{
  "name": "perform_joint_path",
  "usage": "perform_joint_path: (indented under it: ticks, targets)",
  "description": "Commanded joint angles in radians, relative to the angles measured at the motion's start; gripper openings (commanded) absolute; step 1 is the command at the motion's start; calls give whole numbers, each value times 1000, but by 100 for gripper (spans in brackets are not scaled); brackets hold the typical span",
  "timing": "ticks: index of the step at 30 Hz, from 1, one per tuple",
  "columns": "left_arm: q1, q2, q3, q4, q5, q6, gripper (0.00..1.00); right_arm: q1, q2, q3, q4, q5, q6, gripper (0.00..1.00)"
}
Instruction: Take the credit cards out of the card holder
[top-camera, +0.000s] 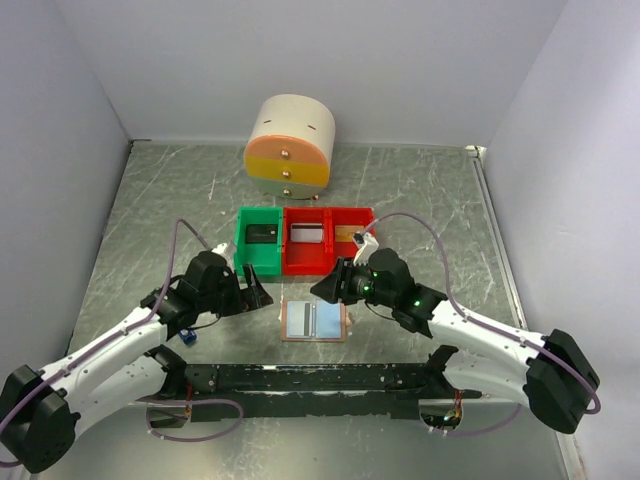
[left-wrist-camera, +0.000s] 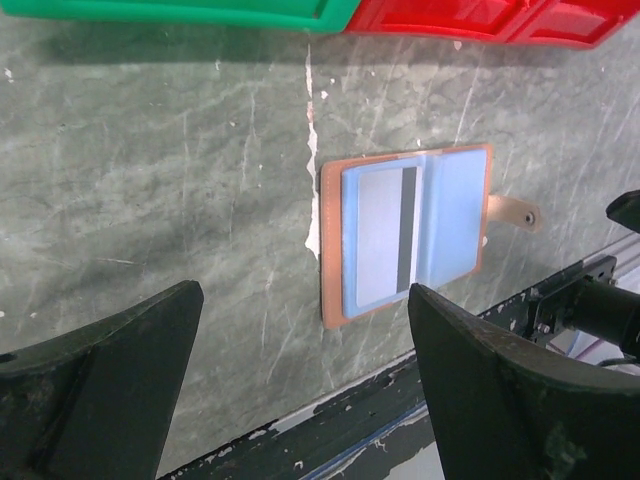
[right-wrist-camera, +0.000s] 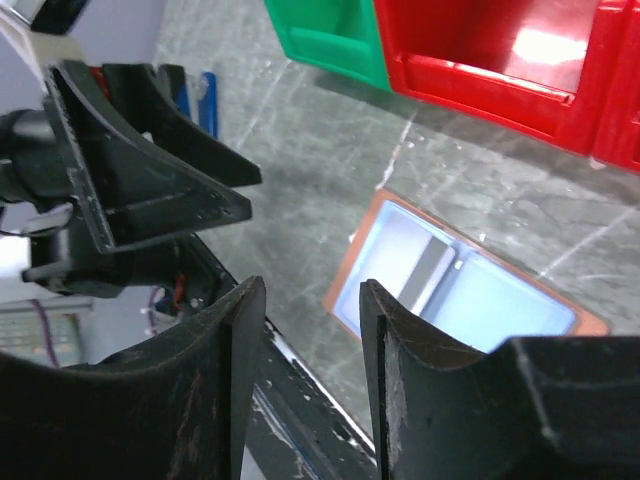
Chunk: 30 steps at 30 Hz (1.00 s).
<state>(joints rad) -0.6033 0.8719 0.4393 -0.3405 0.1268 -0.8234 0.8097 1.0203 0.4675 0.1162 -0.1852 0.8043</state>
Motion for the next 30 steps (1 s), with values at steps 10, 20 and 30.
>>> perform_joint_path:
  ticks: [10, 20, 30]
  targets:
    - [7, -40, -6, 44, 18, -18, 94, 140, 266, 52, 116, 13, 108, 40]
    - [4, 2, -42, 158, 182, 13, 84, 160, 356, -42, 149, 161, 183, 34]
    - [-77, 84, -65, 300, 188, -4, 65, 121, 391, -151, 287, 140, 232, 34]
